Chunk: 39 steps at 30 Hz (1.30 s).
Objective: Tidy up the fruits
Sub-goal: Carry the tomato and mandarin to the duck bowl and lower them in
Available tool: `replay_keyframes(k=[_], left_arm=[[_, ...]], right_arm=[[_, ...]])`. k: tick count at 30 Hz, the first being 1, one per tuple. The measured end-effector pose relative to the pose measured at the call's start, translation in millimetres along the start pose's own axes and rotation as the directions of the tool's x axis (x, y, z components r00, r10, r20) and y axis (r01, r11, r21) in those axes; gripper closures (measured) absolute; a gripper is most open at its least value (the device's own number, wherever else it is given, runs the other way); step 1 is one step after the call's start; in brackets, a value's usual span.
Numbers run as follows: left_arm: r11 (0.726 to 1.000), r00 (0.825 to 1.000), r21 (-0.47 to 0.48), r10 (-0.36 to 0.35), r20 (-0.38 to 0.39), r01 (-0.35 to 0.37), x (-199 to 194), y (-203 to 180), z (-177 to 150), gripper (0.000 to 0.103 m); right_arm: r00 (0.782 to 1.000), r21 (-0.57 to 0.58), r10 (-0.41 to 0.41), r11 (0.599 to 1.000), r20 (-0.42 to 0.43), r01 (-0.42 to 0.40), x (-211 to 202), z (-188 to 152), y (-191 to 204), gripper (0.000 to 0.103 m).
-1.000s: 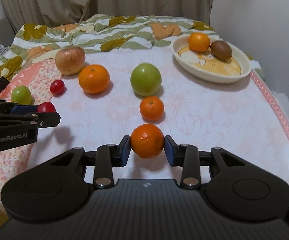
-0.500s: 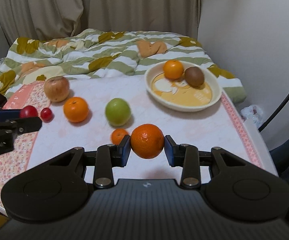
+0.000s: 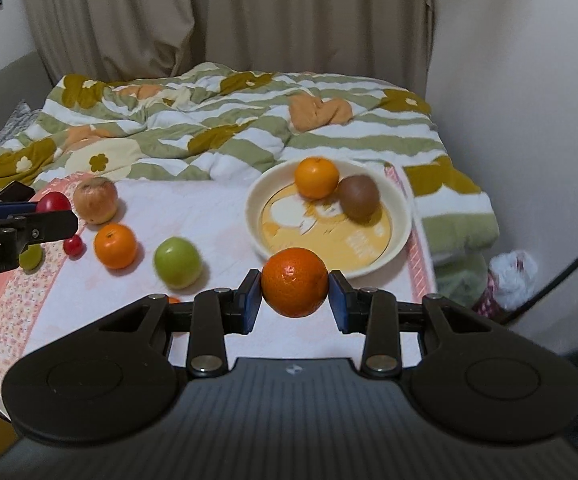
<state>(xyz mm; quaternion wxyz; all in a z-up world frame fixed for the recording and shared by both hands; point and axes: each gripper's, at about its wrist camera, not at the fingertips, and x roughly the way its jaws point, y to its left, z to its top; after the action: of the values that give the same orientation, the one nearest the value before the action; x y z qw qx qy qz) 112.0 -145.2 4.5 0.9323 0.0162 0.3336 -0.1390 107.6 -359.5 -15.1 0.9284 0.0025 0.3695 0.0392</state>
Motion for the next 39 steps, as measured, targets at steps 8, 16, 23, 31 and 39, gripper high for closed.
replay_keyframes(k=[8,16,23,31,39], left_arm=[[0.999,0.999,-0.025,0.047,-0.022,-0.048,41.4,-50.4,15.6,0.067],[0.999,0.996,0.004,0.034,-0.083,-0.034,95.5,-89.9,22.5,0.067],[0.998,0.989,0.067,-0.005,-0.148,0.015,145.4,-113.4,21.4,0.067],[0.987,0.973,0.145,-0.033,-0.227,0.067,186.0,-126.1,12.4,0.067],[0.977,0.972,0.191,-0.046,-0.229,0.091,188.0,-129.6,8.1,0.051]], right_arm=[[0.998,-0.078,0.066,0.995,-0.007,-0.067,37.1,23.5,-59.0,0.052],[0.995,-0.082,0.09,0.992,-0.045,-0.094,81.6,41.9,-102.5,0.052],[0.993,-0.056,0.094,0.994,-0.071,-0.098,108.8,45.6,-121.5,0.052],[0.994,-0.044,0.068,0.996,-0.087,-0.072,121.9,45.7,-128.7,0.052],[0.994,-0.029,0.06,0.998,-0.089,-0.063,124.2,46.7,-129.7,0.052]])
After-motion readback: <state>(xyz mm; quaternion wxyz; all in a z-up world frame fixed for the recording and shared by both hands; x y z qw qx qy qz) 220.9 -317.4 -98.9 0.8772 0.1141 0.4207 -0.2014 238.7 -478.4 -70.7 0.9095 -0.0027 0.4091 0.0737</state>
